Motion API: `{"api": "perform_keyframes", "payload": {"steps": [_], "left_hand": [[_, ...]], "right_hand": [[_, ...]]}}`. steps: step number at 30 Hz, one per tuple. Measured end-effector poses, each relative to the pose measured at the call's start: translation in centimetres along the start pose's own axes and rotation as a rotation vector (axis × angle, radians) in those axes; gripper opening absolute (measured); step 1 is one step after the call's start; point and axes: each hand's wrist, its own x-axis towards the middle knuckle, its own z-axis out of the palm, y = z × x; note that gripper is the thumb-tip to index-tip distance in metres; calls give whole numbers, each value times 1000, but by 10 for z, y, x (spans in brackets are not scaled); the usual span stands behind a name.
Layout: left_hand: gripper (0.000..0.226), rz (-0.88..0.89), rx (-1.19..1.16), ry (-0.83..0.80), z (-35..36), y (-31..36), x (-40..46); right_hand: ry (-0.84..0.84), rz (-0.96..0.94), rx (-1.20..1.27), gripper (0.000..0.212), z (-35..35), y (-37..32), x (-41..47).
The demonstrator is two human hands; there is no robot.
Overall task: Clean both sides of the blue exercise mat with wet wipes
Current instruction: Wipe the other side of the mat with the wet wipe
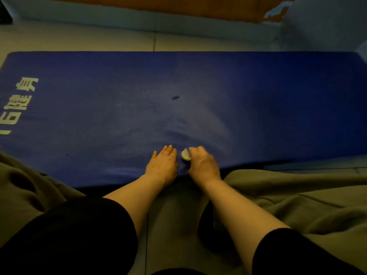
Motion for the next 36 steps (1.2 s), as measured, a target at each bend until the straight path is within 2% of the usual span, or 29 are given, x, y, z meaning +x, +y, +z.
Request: {"api": "perform_keyframes", "payload": {"steps": [3, 5, 7, 10, 12, 14, 18, 20, 24, 26, 28, 33, 36], "left_hand": [[57, -8, 2, 21, 1, 0, 2], [57, -15, -17, 30, 2, 0, 4], [58, -27, -33, 26, 3, 1, 7], [60, -43, -111, 24, 5, 3, 8], [61, -52, -140, 24, 5, 3, 9], [61, -61, -114, 26, 3, 3, 9], [59, -52, -93, 51, 3, 1, 9], [59, -48, -72, 57, 6, -2, 10], [62, -55, -115, 66, 8, -4, 14], [62, -77, -137, 77, 7, -4, 14], [61, -94, -95, 73, 3, -4, 15], [61, -94, -72, 64, -4, -6, 20], [62, -98, -83, 67, -2, -6, 28]], "right_hand": [[152, 246, -28, 24, -20, 34, 16], [197, 322, -25, 22, -26, 38, 19], [161, 239, 15, 24, -18, 19, 18], [1, -36, 26, 20, 7, -19, 13], [-52, -103, -21, 21, 12, -21, 18], [-2, -13, -42, 22, 3, 2, 32], [163, 283, -42, 22, -23, 48, 50], [159, 253, -14, 24, -21, 35, 47], [-16, -53, 67, 16, 12, -16, 31], [-56, -105, 58, 14, 17, -19, 35], [-7, -39, 27, 16, 9, -2, 47], [182, 270, 5, 20, -13, 39, 72], [119, 132, 85, 23, 3, 7, 66]]}}
